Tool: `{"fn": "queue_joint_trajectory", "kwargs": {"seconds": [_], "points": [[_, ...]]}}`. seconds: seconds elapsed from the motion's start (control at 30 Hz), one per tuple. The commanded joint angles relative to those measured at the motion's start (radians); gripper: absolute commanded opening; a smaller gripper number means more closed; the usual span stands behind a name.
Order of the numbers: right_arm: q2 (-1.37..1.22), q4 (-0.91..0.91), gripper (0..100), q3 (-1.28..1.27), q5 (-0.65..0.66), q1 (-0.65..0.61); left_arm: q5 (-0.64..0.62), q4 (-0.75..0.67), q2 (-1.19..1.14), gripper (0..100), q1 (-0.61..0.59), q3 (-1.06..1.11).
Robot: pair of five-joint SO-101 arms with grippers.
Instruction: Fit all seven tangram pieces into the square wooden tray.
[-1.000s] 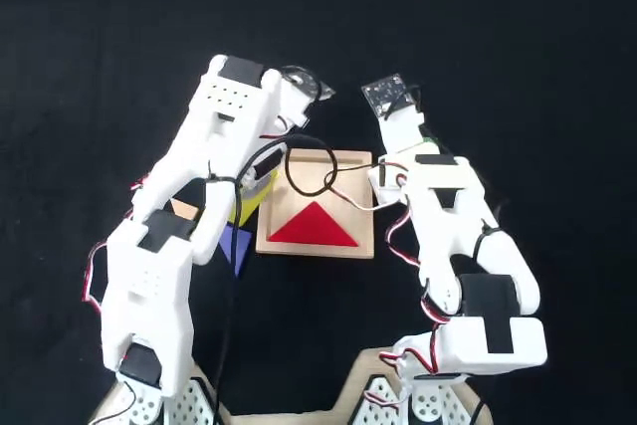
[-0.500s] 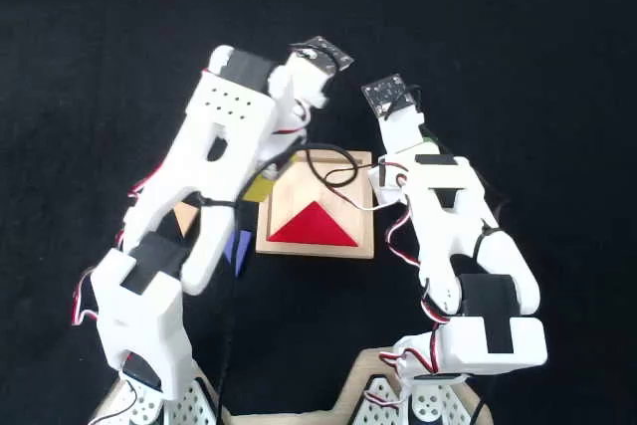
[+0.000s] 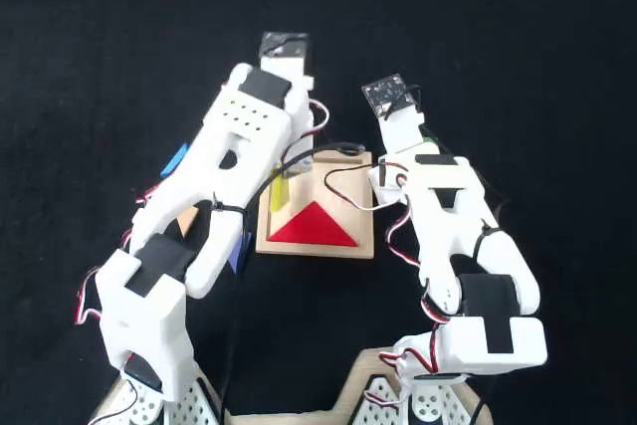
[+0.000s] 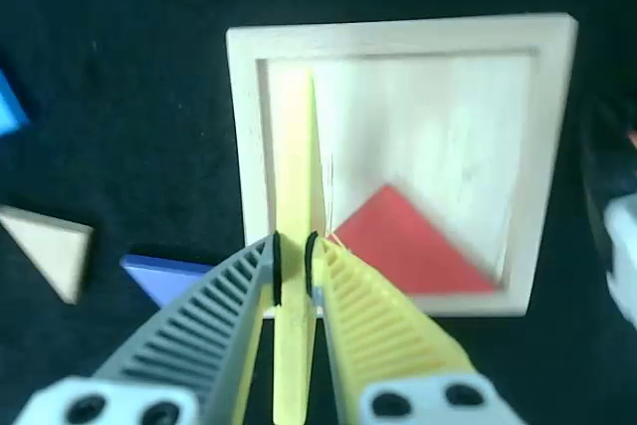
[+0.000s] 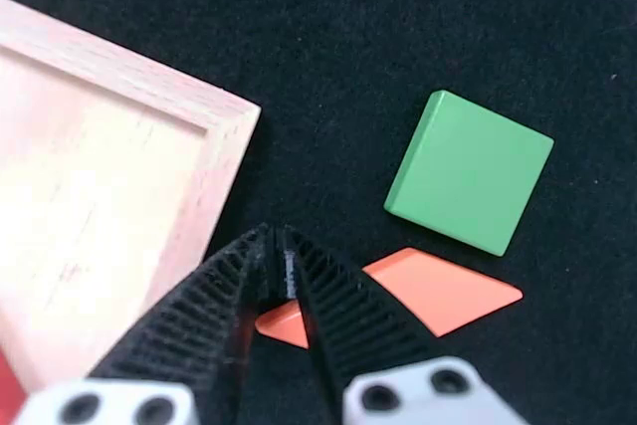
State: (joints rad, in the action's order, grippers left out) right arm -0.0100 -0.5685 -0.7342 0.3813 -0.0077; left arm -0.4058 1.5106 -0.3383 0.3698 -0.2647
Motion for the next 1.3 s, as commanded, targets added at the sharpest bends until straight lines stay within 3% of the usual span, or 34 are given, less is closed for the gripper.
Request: {"fn": "queue_joint_trajectory", "kwargs": {"seconds": [0.0, 0.6, 1.1, 1.27], "points": [[0.004, 0.023, 1.1, 0.050, 0.003, 0.025, -0.126, -0.169, 0.064, 3, 0.013, 0.143], [0.004, 0.054, 1.1, 0.041, 0.003, 0.021, -0.167, -0.242, 0.064, 3, 0.041, 0.168], [0.002, 0.057, 1.1, 0.035, 0.011, 0.020, -0.207, -0.255, 0.054, 3, 0.044, 0.024], [0.002, 0.057, 1.1, 0.035, 0.011, 0.020, -0.213, -0.417, 0.063, 3, 0.048, 0.148]]}}
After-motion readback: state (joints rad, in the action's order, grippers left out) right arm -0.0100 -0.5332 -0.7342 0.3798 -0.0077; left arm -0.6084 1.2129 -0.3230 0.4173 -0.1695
